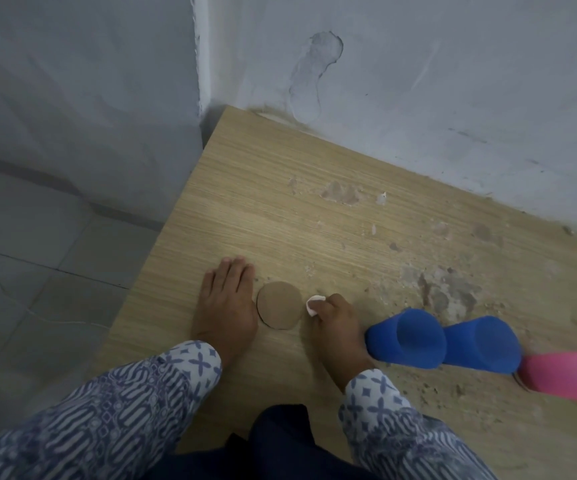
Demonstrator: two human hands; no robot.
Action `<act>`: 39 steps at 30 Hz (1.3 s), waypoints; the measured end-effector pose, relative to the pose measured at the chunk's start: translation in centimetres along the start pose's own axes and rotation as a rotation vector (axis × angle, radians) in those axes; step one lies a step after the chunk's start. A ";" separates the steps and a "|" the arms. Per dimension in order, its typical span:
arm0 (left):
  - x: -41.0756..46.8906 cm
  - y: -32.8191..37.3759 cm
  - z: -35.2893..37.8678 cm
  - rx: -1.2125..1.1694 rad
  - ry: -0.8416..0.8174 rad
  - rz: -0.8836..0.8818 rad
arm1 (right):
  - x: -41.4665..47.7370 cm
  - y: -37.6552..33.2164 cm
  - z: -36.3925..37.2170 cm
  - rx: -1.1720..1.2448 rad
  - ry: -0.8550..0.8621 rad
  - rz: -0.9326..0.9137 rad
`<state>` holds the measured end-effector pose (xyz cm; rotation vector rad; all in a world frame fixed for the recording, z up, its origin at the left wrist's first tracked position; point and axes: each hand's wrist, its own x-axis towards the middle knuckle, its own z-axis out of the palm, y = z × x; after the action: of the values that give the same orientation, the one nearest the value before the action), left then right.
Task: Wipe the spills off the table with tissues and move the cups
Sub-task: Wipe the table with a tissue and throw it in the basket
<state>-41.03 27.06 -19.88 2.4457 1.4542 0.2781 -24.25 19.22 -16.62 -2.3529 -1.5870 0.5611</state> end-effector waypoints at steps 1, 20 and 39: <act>0.0 0.0 0.0 0.001 0.003 0.001 | 0.1 0.2 -0.4 0.014 0.012 0.022; 0.0 0.0 -0.1 0.000 -0.005 -0.009 | -0.5 0.3 -0.3 0.017 0.005 0.101; 0.0 0.1 0.0 0.001 -0.006 -0.007 | -2.2 0.8 0.5 0.001 0.067 0.028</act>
<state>-40.98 27.02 -19.86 2.4402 1.4602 0.2677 -24.54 16.85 -16.96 -2.3714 -1.5269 0.4834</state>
